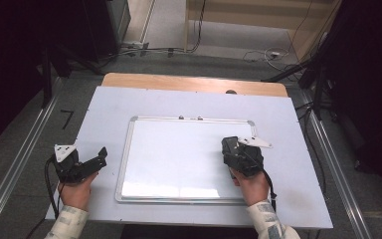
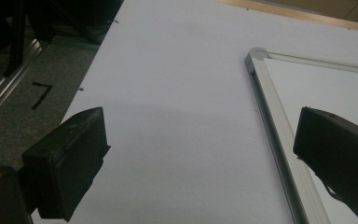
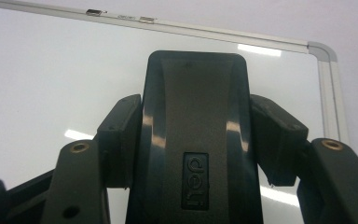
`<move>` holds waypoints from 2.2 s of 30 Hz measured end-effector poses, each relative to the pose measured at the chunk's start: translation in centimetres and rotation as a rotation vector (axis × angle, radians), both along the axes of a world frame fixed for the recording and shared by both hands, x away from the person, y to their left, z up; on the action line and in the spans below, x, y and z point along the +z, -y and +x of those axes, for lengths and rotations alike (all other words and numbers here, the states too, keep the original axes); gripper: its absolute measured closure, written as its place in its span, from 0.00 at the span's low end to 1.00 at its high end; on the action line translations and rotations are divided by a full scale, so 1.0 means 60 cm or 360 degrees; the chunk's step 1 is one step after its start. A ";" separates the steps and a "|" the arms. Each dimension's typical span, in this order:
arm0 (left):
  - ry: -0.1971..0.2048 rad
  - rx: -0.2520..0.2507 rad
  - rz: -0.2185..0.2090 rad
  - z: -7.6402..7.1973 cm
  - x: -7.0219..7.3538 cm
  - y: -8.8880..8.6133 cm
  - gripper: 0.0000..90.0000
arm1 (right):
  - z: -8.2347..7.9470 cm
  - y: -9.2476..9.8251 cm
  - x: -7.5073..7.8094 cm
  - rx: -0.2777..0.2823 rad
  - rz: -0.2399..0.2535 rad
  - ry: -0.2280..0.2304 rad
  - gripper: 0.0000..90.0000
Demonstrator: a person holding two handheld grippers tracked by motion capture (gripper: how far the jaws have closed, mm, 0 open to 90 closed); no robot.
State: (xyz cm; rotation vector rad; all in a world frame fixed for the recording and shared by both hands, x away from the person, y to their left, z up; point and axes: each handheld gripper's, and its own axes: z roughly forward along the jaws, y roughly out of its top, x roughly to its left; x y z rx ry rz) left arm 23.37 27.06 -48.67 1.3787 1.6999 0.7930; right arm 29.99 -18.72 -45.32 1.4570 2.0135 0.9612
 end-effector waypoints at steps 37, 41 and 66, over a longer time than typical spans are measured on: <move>-0.0007 0.0001 0.0001 0.000 -0.001 -0.001 0.04 | -0.032 0.057 -0.012 -0.0131 0.0060 -0.0013 0.42; 0.0001 -0.0001 0.0001 -0.002 0.001 0.000 0.04 | -0.036 0.059 -0.015 -0.0157 0.0060 -0.0014 0.42; -0.0004 -0.0010 0.0000 -0.001 0.001 0.001 0.04 | -0.063 0.076 -0.038 -0.0280 0.0005 -0.0054 0.42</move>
